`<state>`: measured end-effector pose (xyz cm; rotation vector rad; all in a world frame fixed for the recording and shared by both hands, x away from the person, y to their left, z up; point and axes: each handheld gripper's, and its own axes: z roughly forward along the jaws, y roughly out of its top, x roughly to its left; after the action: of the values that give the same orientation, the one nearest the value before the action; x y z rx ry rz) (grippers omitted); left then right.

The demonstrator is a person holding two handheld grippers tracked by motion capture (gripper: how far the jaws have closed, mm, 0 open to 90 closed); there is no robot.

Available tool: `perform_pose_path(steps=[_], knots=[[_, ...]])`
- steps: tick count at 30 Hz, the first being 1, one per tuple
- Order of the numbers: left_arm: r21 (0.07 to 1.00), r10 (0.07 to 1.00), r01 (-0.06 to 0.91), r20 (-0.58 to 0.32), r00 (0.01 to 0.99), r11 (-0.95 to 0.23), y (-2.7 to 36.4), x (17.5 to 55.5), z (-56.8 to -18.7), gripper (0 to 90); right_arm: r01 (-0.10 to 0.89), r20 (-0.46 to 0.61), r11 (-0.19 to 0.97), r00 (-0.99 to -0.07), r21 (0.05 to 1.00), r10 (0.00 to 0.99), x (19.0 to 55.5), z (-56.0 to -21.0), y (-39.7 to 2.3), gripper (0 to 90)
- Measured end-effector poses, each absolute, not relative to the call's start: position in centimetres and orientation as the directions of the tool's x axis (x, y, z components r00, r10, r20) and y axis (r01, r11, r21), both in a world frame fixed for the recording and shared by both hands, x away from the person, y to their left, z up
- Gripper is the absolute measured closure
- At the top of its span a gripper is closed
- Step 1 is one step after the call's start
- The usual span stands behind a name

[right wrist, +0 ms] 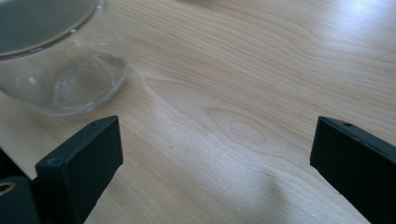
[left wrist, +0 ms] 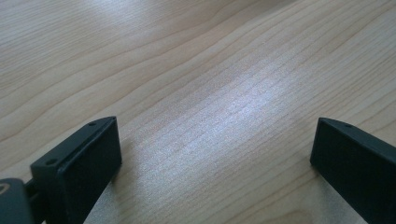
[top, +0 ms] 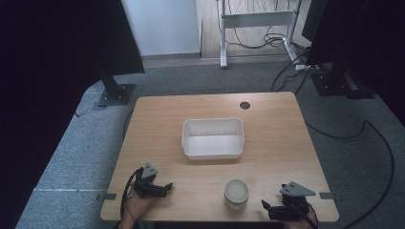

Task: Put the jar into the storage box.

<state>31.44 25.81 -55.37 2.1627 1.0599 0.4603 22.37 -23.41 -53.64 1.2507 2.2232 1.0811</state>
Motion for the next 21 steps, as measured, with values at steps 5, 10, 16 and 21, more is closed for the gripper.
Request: perform_pose_path(steps=[5, 10, 16, 21], knots=[[0.705, 0.795, 0.556, 0.018, 0.606, -0.441, 25.8, 31.4, -55.4, 1.6, 0.545, 0.044, 0.326, -0.558, 0.772, 0.829, 21.9, -53.4, -22.7, 2.4], [0.705, 0.795, 0.556, 0.019, 0.607, -0.441, 25.8, 31.4, -55.4, 1.6, 0.537, 0.046, 0.335, -0.576, 0.774, 0.816, 21.7, -53.4, -22.1, 2.4], [0.704, 0.795, 0.556, 0.019, 0.607, -0.441, 25.8, 31.4, -55.4, 1.6, 0.524, 0.054, 0.344, -0.603, 0.779, 0.796, 21.4, -53.4, -21.2, 2.2], [0.704, 0.795, 0.556, 0.019, 0.607, -0.441, 25.8, 31.4, -55.4, 1.6, 0.507, 0.049, 0.361, -0.629, 0.783, 0.776, 21.2, -53.3, -20.3, 1.7]])
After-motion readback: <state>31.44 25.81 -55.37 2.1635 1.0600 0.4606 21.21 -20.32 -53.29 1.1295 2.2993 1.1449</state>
